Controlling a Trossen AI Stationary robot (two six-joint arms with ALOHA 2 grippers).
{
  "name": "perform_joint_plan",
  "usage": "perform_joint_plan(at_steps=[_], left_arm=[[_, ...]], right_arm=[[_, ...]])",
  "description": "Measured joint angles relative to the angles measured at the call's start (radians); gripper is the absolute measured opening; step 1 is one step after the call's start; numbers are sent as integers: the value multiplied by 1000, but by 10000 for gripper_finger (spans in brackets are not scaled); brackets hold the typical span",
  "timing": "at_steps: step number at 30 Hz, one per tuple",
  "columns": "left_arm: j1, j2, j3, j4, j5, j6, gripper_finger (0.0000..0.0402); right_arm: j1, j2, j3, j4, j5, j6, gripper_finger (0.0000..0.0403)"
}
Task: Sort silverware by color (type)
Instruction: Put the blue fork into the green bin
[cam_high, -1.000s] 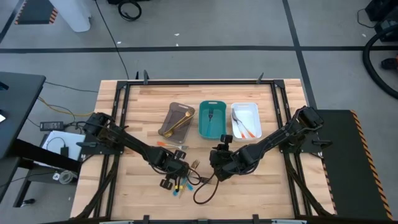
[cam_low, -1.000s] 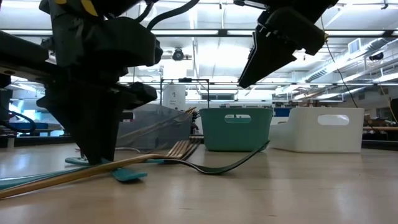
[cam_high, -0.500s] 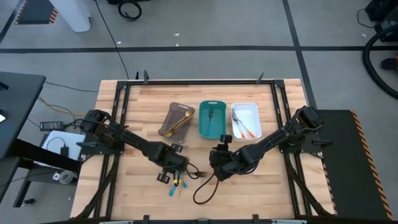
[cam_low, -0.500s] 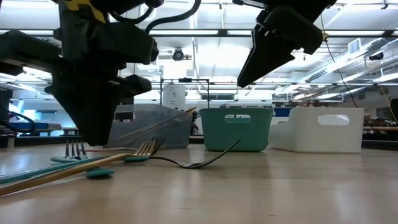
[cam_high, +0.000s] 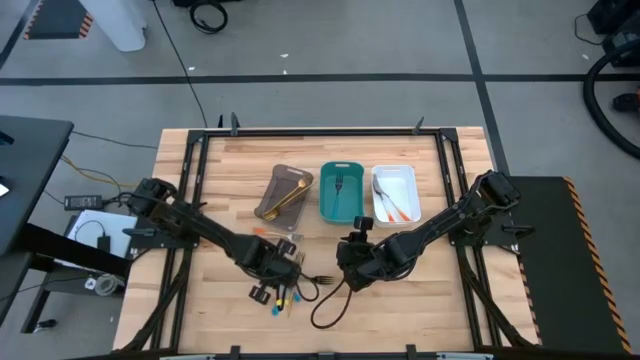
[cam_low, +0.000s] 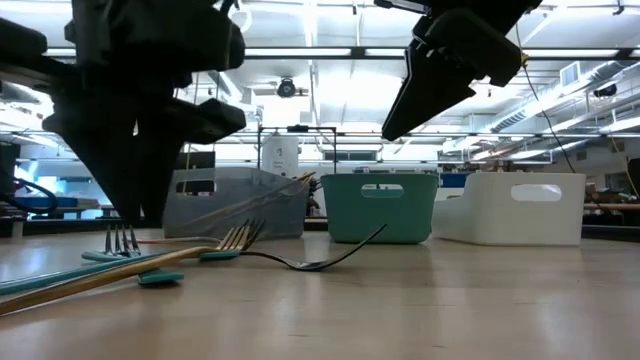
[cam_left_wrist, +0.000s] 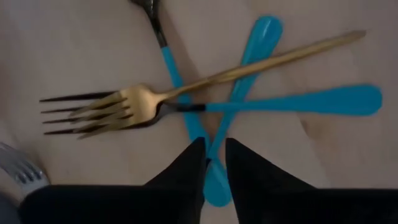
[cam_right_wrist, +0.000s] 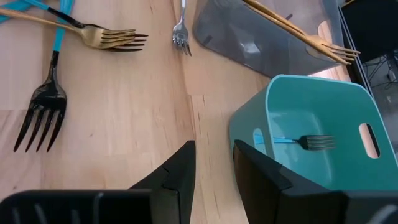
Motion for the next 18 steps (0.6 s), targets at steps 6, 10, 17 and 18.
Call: perform_joint_plan(at_steps=[6, 10, 17, 18], left_arm=[[-9, 0, 0, 22, 10, -137, 120], [2, -2, 0, 46, 10, -401, 140], [-16, -2, 0, 82, 10, -809, 143], [-22, -2, 0, 96, 9, -860, 143]], right_arm=[[0, 0, 0, 7, 3, 1, 115], [-7, 0, 0, 46, 21, 27, 115], [-25, 0, 0, 66, 127, 87, 115], [-27, 0, 0, 62, 140, 86, 115]])
